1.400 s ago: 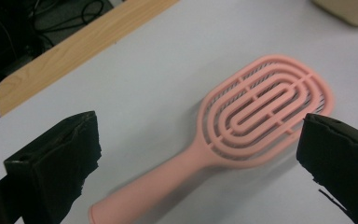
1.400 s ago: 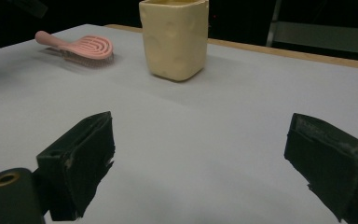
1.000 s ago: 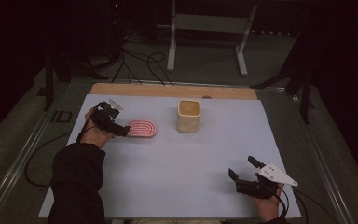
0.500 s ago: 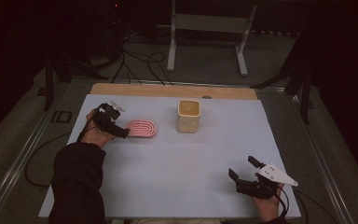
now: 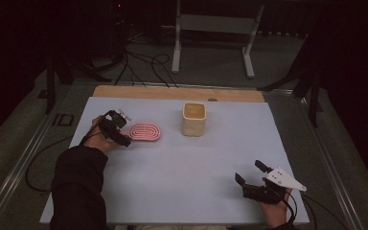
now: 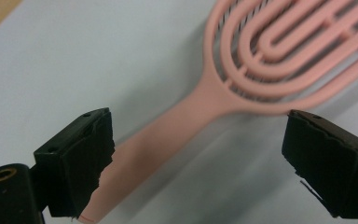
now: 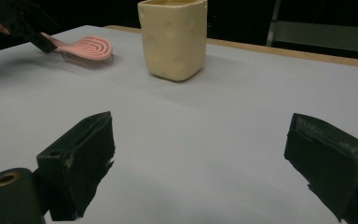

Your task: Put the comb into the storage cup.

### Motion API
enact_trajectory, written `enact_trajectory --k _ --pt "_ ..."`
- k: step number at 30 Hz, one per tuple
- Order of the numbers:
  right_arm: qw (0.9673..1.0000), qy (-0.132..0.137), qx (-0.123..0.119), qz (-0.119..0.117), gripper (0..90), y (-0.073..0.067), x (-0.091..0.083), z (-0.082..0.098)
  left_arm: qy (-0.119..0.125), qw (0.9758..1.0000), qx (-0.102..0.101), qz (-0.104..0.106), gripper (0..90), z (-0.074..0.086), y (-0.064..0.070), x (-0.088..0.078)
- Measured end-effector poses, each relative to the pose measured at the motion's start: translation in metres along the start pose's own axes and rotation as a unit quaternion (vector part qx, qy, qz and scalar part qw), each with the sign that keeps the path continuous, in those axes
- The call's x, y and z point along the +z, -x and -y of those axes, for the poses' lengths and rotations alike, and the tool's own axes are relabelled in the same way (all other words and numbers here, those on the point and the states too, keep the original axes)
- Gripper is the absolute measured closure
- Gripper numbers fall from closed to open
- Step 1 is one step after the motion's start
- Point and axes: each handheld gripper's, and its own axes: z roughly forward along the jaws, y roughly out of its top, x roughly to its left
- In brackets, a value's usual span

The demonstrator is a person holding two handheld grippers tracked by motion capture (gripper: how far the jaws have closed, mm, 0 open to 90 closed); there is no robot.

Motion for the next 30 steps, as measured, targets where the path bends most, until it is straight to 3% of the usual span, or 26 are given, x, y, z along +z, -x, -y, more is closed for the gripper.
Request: enact_trajectory --k 3,4,7,30 --pt "1.0 0.0 0.001 0.0 8.2 0.0 0.0 0.0 -0.005 0.9999 0.014 -0.007 13.6 0.001 0.003 0.003" --pt "1.0 -0.001 0.001 0.001 8.2 0.0 0.0 0.0 -0.014 0.9994 0.029 -0.011 15.7 0.0 0.004 0.005" --pt "1.0 -0.002 0.001 0.001 8.2 0.0 0.0 0.0 -0.018 0.9992 0.036 -0.008 18.5 0.0 0.006 0.008" --pt "1.0 -0.003 0.002 0.002 8.2 0.001 0.001 0.001 -0.012 0.9978 0.064 0.012 45.8 -0.002 0.012 0.008"
